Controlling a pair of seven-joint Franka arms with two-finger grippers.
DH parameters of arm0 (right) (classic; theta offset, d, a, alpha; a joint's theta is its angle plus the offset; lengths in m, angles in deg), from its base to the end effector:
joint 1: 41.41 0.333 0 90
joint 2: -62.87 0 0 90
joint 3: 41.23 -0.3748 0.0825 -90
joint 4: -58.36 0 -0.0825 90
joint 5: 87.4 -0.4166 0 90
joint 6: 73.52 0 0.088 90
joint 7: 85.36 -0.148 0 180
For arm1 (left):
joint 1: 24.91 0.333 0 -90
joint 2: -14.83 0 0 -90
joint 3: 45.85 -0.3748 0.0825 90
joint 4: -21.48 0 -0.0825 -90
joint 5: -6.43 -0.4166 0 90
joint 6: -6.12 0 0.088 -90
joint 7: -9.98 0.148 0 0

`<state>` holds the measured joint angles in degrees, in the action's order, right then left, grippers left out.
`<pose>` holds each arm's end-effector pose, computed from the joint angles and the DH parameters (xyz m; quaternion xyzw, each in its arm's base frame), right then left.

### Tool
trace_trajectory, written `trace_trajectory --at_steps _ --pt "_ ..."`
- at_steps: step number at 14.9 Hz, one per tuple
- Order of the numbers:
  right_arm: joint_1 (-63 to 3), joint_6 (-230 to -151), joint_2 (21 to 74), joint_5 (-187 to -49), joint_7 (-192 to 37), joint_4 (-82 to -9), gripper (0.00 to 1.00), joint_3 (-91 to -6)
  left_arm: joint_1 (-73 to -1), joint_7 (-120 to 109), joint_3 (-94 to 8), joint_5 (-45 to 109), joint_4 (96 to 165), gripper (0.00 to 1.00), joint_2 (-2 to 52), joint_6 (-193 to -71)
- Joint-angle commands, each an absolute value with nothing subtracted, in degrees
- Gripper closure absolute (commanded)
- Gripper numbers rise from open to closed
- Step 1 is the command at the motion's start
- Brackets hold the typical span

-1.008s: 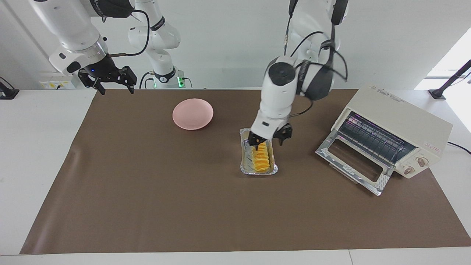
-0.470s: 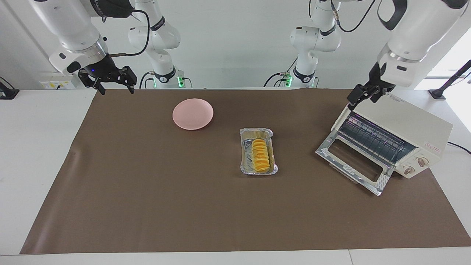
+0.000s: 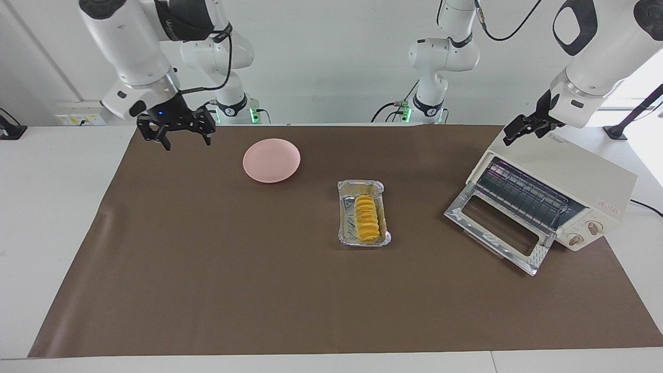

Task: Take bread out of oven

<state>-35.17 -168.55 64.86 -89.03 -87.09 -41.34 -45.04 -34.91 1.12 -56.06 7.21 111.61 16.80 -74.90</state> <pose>0.5647 0.1047 0.5844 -0.9971 -0.0709 0.0246 0.0105 0.5725 -0.0018 0.6101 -0.9922 -0.0785 0.0963 0.0035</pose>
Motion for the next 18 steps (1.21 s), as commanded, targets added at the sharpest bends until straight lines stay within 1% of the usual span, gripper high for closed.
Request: trace_trajectory --at_steps 1,4,6,10,12,15,16,17,18 --pt "-27.29 -176.67 60.00 -90.73 -93.44 -43.68 0.00 -45.19 -34.76 1.72 -54.38 5.73 112.19 0.00 16.76 -73.87" --pt "-21.30 -184.94 53.84 -91.70 -104.66 -43.77 0.00 -45.19 -34.67 1.62 -53.32 5.91 113.15 0.00 16.06 -73.96" --pt "-17.17 -191.36 49.80 -95.20 -113.36 -43.95 0.00 -45.19 -34.58 1.98 -53.32 5.91 113.50 0.00 15.71 -73.69" --pt "-13.82 -201.56 42.41 -100.13 -120.94 -43.95 0.00 -45.19 -33.26 3.12 -52.88 6.52 113.15 0.00 16.15 -74.92" --pt "-12.59 -205.08 40.47 -102.59 -124.90 -44.56 0.00 -45.19 -33.00 3.12 -51.39 6.52 112.54 0.00 15.36 -73.78" --pt "-11.62 -208.34 38.27 -107.59 -125.97 -45.52 0.00 -45.19 -32.30 4.69 -50.77 6.43 115.16 0.00 13.69 -75.00" --pt "-11.70 -208.61 38.09 -108.13 -125.97 -45.79 0.08 -45.19 -31.86 7.66 -50.77 6.43 115.52 0.00 13.51 -75.01" --pt "-11.70 -208.61 38.18 -108.14 -126.06 -46.23 0.33 -45.19 -31.51 9.95 -50.86 6.52 115.44 0.00 13.60 -75.01" --pt "-11.62 -208.70 38.26 -108.14 -126.06 -46.58 0.62 -45.19 -31.51 10.24 -50.77 6.52 115.53 0.00 13.60 -75.18"
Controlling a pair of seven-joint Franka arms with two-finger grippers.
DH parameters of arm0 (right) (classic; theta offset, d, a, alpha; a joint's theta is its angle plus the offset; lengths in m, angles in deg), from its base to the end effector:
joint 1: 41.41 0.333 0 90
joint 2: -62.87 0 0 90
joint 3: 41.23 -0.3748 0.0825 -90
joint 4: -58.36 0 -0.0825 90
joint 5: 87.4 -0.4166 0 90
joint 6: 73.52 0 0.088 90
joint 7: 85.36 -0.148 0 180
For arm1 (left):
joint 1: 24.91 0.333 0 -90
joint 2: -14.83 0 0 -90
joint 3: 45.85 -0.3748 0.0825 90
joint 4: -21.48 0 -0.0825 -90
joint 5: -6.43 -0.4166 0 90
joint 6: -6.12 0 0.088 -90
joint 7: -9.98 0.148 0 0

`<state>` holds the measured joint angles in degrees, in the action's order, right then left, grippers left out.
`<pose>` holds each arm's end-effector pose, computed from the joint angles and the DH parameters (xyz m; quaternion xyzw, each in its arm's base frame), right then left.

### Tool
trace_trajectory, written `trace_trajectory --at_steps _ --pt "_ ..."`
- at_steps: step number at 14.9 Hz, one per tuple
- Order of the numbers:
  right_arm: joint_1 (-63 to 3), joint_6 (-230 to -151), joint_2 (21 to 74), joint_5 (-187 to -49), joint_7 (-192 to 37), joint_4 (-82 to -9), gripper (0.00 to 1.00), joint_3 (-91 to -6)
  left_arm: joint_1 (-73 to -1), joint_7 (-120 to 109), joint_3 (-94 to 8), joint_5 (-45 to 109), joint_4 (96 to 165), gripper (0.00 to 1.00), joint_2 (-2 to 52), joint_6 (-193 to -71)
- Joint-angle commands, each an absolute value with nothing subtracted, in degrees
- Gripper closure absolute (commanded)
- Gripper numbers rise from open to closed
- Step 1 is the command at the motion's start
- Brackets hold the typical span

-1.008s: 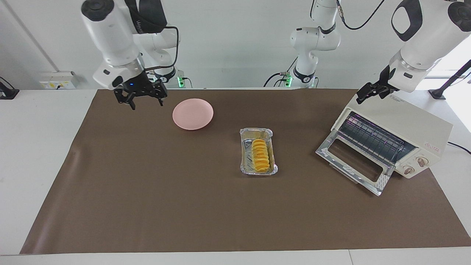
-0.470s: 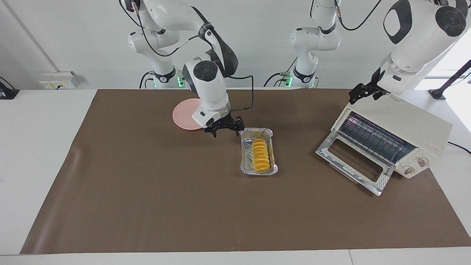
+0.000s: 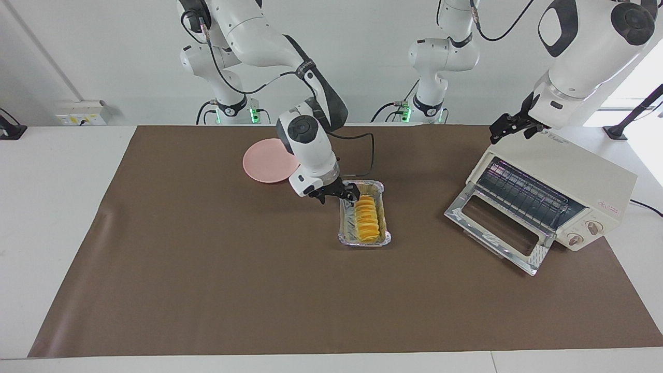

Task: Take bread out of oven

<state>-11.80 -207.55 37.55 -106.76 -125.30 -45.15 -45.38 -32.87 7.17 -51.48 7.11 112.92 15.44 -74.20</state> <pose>0.5874 0.4059 0.3033 -0.9746 0.1681 0.0495 0.1394 0.5613 -0.0250 0.6117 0.9947 0.0038 -0.1023 0.0008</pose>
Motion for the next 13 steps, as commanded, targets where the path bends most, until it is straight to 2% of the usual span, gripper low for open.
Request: trace_trajectory --at_steps 1,2,6,10,13 --pt "-11.53 -208.79 38.35 -108.14 -126.06 -47.19 0.88 -45.19 -31.94 10.15 -50.77 6.52 115.53 0.00 13.69 -75.44" --pt "-11.53 -209.05 38.53 -108.14 -125.88 -47.63 1.00 -45.19 -32.38 10.06 -50.68 6.43 115.35 0.00 14.30 -75.79" --pt "-10.83 -214.76 38.79 -108.05 -124.22 -50.71 1.00 -45.19 -32.74 4.99 -48.58 6.52 114.92 0.00 14.65 -76.67" --pt "-13.63 -212.05 38.97 -107.35 -116.25 -48.79 1.00 -44.92 -32.38 7.07 -48.49 6.52 114.65 0.00 14.13 -76.50" --pt "-19.68 -204.68 40.81 -107.35 -108.42 -45.19 1.00 -44.84 -32.56 7.60 -48.40 6.52 115.00 0.00 14.04 -77.64"
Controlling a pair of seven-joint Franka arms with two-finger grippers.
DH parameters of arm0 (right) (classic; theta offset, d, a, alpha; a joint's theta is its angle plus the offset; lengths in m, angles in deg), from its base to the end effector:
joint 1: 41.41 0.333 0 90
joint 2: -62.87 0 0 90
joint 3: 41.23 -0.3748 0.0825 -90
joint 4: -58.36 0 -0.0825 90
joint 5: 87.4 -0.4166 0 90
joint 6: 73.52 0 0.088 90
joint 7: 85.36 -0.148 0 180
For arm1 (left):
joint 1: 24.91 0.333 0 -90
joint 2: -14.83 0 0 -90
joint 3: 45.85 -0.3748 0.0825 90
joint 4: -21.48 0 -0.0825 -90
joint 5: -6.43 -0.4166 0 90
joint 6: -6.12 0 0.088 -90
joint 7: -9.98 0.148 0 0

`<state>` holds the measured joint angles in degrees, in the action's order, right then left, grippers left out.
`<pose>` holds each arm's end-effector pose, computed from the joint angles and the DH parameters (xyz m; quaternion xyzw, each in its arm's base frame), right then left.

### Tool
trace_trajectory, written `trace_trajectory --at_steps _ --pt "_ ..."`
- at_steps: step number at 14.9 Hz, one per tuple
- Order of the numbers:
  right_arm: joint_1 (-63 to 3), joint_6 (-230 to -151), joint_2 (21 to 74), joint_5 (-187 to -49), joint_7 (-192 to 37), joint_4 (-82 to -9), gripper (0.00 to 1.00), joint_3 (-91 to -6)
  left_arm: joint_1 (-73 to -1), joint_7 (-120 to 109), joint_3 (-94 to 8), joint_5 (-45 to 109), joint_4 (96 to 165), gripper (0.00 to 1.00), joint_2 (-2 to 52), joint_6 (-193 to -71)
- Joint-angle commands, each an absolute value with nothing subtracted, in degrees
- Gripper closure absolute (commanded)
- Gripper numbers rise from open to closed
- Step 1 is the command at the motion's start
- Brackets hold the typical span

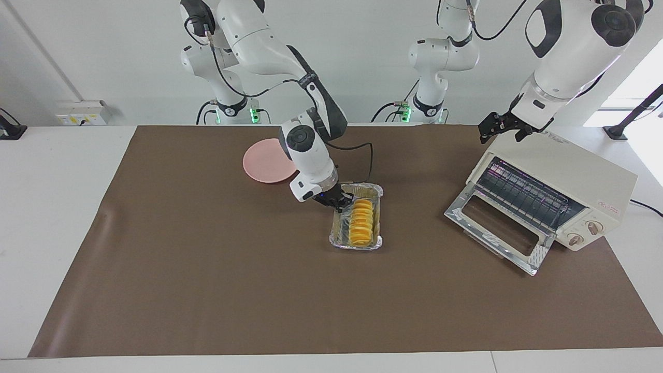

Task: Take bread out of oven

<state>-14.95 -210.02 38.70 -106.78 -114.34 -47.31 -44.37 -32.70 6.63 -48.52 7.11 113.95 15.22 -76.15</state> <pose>0.6103 0.3581 0.3032 -0.9830 0.1128 0.0161 0.1443 0.5621 -0.0523 0.6072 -0.9956 0.0156 0.0925 0.0011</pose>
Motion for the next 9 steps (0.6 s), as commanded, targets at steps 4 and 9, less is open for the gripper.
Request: trace_trajectory --at_steps 4,9 --pt "-30.40 -196.49 41.43 -107.52 -94.18 -41.31 1.00 -44.84 -32.82 7.08 -47.87 6.52 114.56 0.00 14.48 -79.39" --pt "-38.06 -197.45 42.31 -107.70 -86.60 -48.15 1.00 -44.75 -32.82 7.60 -46.29 6.52 115.00 0.00 14.48 -83.44"
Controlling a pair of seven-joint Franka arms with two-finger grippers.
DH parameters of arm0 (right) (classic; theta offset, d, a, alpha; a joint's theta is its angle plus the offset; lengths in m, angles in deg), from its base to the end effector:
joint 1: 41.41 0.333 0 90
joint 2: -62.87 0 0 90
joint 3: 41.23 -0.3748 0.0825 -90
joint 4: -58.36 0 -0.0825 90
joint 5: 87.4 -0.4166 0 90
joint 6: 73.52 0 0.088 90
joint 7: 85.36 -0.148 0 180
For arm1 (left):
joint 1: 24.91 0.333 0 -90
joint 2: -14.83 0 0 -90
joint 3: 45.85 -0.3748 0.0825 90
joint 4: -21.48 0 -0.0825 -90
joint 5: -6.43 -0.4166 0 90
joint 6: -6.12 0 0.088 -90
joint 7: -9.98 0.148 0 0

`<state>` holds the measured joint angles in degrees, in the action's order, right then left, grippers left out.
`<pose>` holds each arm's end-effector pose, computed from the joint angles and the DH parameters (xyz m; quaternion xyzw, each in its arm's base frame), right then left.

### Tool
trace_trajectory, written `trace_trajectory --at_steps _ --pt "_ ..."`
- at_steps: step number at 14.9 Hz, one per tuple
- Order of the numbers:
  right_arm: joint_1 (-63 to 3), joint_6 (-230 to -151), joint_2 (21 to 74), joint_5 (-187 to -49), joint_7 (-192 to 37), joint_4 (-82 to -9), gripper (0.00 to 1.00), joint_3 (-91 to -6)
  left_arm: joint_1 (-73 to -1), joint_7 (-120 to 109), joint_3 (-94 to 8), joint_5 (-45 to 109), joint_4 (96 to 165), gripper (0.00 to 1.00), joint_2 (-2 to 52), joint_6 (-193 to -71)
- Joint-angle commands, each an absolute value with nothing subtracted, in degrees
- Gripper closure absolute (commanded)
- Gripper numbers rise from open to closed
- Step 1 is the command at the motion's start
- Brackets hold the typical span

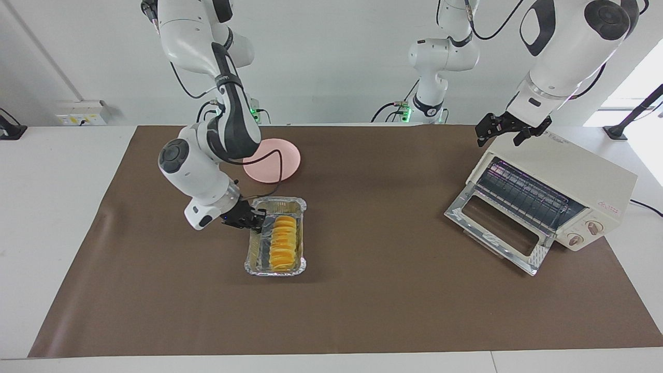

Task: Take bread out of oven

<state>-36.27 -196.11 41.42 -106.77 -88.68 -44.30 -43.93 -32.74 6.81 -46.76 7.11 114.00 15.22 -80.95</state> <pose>0.6820 0.1174 0.3404 -0.9872 0.0551 0.0279 0.1470 0.5734 -0.0714 0.6123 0.9981 -0.0327 -0.0513 0.0014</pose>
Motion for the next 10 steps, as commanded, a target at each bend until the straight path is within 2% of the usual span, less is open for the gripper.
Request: trace_trajectory --at_steps 1,5,6,7,10 --pt "-38.94 -197.62 42.40 -107.70 -85.29 -49.29 1.00 -44.75 -32.82 7.52 -46.12 6.52 115.00 0.00 14.48 -83.79" --pt "-38.87 -201.48 43.10 -107.87 -85.10 -52.99 1.00 -44.75 -32.74 7.08 -45.94 6.61 114.12 0.00 14.57 -85.28" --pt "-38.78 -201.14 43.10 -107.26 -85.10 -52.82 0.22 -44.75 -32.74 7.08 -45.59 6.61 114.21 0.00 14.57 -86.42" --pt "-38.78 -200.36 43.27 -107.08 -85.01 -52.56 0.00 -44.66 -32.74 6.99 -44.80 6.61 114.30 0.00 14.39 -86.61" --pt "-36.77 -196.85 45.73 -102.28 -87.37 -50.11 0.00 -44.48 -32.12 7.08 -44.00 6.61 114.47 0.00 14.04 -85.99"
